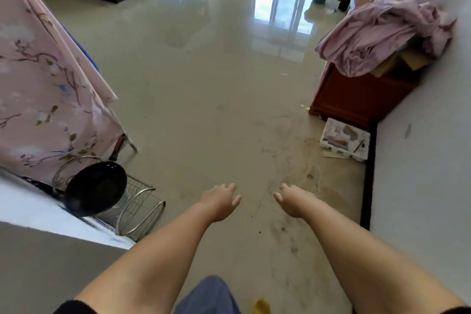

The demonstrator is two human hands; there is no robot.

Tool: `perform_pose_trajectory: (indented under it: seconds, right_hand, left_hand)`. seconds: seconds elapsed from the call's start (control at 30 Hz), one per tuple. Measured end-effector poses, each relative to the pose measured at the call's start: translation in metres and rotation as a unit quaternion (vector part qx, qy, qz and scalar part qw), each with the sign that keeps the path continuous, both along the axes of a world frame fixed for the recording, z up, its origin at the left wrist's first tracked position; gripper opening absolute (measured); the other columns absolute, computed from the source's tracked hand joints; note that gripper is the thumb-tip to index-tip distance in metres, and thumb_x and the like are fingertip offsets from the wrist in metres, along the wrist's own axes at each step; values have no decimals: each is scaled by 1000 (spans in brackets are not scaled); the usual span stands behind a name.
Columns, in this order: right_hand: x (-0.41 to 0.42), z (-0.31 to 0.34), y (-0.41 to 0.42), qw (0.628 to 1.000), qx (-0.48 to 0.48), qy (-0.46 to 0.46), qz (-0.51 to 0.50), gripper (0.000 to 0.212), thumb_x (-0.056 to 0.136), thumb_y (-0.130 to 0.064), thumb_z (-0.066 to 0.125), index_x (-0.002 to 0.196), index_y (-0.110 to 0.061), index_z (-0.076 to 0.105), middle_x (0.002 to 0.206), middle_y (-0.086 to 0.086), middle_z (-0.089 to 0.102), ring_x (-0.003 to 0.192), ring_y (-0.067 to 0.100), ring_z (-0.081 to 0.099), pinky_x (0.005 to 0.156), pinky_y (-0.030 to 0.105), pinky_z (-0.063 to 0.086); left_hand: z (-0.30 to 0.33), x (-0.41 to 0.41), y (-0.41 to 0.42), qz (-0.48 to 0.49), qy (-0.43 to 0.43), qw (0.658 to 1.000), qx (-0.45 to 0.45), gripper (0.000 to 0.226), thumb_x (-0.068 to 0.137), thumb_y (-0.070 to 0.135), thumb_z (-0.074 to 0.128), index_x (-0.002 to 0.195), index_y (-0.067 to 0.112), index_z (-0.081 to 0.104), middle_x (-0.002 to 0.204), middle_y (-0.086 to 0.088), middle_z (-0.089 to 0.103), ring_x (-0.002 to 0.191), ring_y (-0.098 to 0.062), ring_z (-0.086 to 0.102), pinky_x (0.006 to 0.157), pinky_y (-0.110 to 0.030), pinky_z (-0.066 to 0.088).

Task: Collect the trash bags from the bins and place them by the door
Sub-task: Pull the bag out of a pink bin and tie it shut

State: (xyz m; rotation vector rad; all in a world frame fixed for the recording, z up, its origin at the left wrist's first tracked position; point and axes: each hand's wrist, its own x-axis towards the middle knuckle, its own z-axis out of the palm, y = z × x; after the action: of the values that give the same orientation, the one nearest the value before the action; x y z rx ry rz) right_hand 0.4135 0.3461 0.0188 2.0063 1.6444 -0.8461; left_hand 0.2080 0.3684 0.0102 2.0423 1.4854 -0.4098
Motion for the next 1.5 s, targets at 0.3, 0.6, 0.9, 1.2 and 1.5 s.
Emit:
perform_pose_trajectory:
  seconds: [0.3,0.6,0.9,1.2,1.5]
  right_hand:
    - [-41,-3,224,996,31,-3,81,51,99,-42,27,135,-9,39,133,17,51,120,34,52,96,44,44]
    - [-110,18,450,995,15,12,101,54,100,-41,17,142,-10,29,141,13,43,127,33,46,102,44,41]
    - [-166,14,664,975,7,-6,220,50,103,-22,21,151,-14,10,156,14,19,137,36,32,111,47,33]
    - [-253,30,922,933,3,5,360,50,104,-30,17,150,-10,15,158,11,18,143,29,23,116,41,22]
    - [-387,15,1107,904,-4,8,427,58,102,-40,20,147,-5,22,153,17,29,140,32,29,114,41,25]
  left_hand:
    - [-9,-47,193,113,-22,993,-15,50,99,44,30,138,13,38,142,-13,43,128,-31,45,105,-43,38]
    - [32,-110,420,109,7,994,15,49,99,44,28,137,14,39,143,-12,44,129,-30,45,104,-40,39]
    - [19,-180,604,174,27,984,12,48,99,44,27,134,15,41,142,-10,46,127,-30,47,99,-39,39]
    - [21,-257,796,333,5,943,18,49,98,43,30,135,14,42,142,-10,47,128,-29,47,100,-37,39]
    - [7,-367,936,418,16,908,-29,48,97,44,31,133,13,42,138,-13,50,122,-31,50,97,-38,41]
